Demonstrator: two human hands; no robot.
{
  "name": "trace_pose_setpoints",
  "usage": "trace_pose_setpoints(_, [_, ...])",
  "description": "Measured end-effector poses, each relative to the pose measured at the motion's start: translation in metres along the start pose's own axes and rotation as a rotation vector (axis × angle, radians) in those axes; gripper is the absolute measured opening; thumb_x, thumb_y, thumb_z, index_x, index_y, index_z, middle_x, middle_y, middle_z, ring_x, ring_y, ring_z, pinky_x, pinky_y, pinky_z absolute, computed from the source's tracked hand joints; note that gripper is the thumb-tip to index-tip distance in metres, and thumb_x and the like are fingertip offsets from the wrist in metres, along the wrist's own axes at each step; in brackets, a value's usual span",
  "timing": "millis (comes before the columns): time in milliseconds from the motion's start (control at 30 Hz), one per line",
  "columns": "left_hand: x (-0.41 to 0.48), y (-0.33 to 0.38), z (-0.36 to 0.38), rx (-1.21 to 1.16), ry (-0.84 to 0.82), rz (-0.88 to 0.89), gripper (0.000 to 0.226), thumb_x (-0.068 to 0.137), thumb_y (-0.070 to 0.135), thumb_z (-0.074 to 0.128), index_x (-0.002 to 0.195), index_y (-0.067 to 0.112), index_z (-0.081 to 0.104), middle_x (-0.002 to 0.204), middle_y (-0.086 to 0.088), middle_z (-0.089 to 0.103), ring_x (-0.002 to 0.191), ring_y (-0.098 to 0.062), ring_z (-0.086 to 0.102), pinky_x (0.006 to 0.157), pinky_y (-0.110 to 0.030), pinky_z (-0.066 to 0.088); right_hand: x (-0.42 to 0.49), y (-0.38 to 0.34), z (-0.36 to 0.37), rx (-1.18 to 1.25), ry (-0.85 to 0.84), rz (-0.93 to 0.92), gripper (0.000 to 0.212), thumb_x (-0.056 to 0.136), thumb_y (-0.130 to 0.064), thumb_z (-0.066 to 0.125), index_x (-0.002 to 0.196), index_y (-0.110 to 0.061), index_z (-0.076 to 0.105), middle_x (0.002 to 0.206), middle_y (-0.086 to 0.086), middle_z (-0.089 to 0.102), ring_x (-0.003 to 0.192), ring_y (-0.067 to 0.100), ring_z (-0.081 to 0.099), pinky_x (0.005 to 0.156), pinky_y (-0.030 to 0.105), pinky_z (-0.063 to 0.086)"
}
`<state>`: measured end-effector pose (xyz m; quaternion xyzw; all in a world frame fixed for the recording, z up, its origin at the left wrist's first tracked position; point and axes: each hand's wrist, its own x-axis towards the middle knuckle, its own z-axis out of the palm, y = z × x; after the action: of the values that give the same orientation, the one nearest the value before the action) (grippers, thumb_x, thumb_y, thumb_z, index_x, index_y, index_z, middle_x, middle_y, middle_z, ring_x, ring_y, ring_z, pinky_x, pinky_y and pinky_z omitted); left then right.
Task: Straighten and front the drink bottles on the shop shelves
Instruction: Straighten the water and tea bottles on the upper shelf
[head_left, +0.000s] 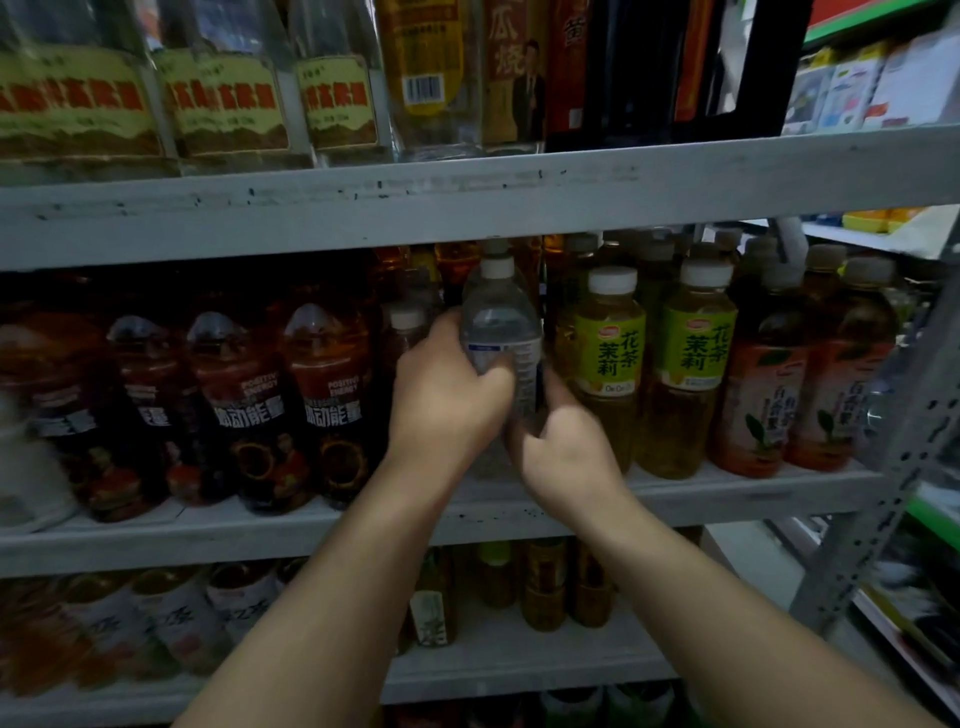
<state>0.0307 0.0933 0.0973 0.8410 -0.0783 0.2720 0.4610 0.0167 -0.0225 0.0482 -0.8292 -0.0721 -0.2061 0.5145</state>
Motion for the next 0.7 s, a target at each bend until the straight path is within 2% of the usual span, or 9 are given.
trace_pose_setpoints(67, [0.002, 0.001, 0.005, -0.014, -0.017, -0.024, 0.033, 0.08, 0.039, 0.061, 0.112, 0.04, 0.053, 0.081, 0.023, 0.054, 0.069, 0.011, 0.046, 0.057, -0.009, 0.035, -0.005, 0.0, 0.004, 0.045, 0.001, 0.009, 0.058, 0.087, -0.028, 0.059, 0.136, -0.046, 0.035, 0.102, -0.03, 0.055, 0.092, -0.008, 0.052, 0.08, 0.014, 0.043])
trace_pose_setpoints(133, [0.008, 0.002, 0.007, -0.043, -0.044, -0.062, 0.038, 0.078, 0.043, 0.06, 0.115, 0.038, 0.053, 0.089, 0.02, 0.056, 0.071, 0.008, 0.047, 0.057, -0.012, 0.036, -0.01, 0.0, 0.005, -0.002, 0.027, 0.003, 0.061, 0.087, -0.025, 0.056, 0.138, -0.047, 0.032, 0.092, -0.035, 0.049, 0.083, -0.011, 0.049, 0.073, 0.01, 0.04])
trace_pose_setpoints(267, [0.02, 0.009, 0.014, -0.14, -0.127, -0.091, 0.041, 0.069, 0.058, 0.065, 0.104, 0.04, 0.055, 0.091, 0.02, 0.062, 0.081, 0.002, 0.057, 0.06, -0.018, 0.042, -0.018, 0.001, 0.004, -0.071, 0.051, 0.001, 0.054, 0.086, -0.023, 0.052, 0.133, -0.045, 0.035, 0.098, -0.012, 0.063, 0.083, 0.012, 0.061, 0.064, 0.024, 0.046])
trace_pose_setpoints(367, [0.027, 0.012, 0.018, -0.162, -0.139, -0.14, 0.056, 0.068, 0.055, 0.076, 0.11, 0.03, 0.048, 0.099, 0.014, 0.059, 0.086, -0.008, 0.057, 0.063, -0.021, 0.044, -0.025, 0.003, 0.004, -0.087, 0.025, -0.023, 0.047, 0.085, -0.022, 0.051, 0.131, -0.03, 0.042, 0.098, -0.008, 0.064, 0.078, 0.012, 0.062, 0.063, 0.026, 0.051])
trace_pose_setpoints(433, [0.032, 0.013, 0.019, -0.148, -0.125, -0.144, 0.053, 0.066, 0.049, 0.081, 0.104, 0.025, 0.053, 0.102, 0.008, 0.063, 0.091, -0.013, 0.06, 0.072, -0.027, 0.051, -0.026, 0.004, 0.001, -0.069, -0.017, -0.019, 0.053, 0.085, -0.022, 0.05, 0.138, -0.025, 0.041, 0.108, -0.011, 0.062, 0.082, 0.003, 0.061, 0.066, 0.018, 0.051])
trace_pose_setpoints(533, [0.035, 0.016, 0.016, -0.075, -0.149, -0.07, 0.031, 0.067, 0.043, 0.082, 0.082, 0.032, 0.057, 0.089, 0.011, 0.065, 0.084, -0.01, 0.062, 0.071, -0.027, 0.051, -0.023, 0.007, -0.008, 0.006, -0.062, 0.004, 0.063, 0.082, -0.023, 0.051, 0.144, -0.025, 0.037, 0.121, -0.016, 0.055, 0.098, -0.009, 0.056, 0.077, 0.005, 0.044])
trace_pose_setpoints(567, [0.037, 0.018, 0.014, -0.038, -0.185, -0.045, 0.025, 0.069, 0.043, 0.08, 0.079, 0.032, 0.06, 0.086, 0.012, 0.066, 0.081, -0.009, 0.062, 0.072, -0.029, 0.053, -0.022, 0.008, -0.012, 0.04, -0.076, 0.013, 0.063, 0.082, -0.022, 0.053, 0.144, -0.025, 0.039, 0.121, -0.017, 0.056, 0.102, -0.007, 0.057, 0.083, 0.009, 0.047])
trace_pose_setpoints(633, [0.046, 0.022, 0.007, 0.03, -0.262, -0.033, 0.019, 0.07, 0.041, 0.079, 0.075, 0.031, 0.064, 0.081, 0.012, 0.067, 0.077, -0.008, 0.063, 0.073, -0.032, 0.055, -0.022, 0.011, -0.019, 0.088, -0.076, 0.016, 0.058, 0.084, -0.018, 0.057, 0.14, -0.025, 0.045, 0.119, -0.017, 0.06, 0.105, 0.002, 0.061, 0.091, 0.026, 0.052])
trace_pose_setpoints(700, [0.057, 0.027, -0.002, 0.06, -0.354, -0.072, 0.026, 0.065, 0.035, 0.083, 0.086, 0.029, 0.068, 0.087, 0.006, 0.069, 0.081, -0.013, 0.066, 0.077, -0.038, 0.057, -0.022, 0.01, -0.025, 0.077, -0.029, -0.013, 0.052, 0.085, -0.019, 0.06, 0.136, -0.026, 0.05, 0.117, -0.017, 0.061, 0.104, -0.001, 0.061, 0.089, 0.027, 0.053])
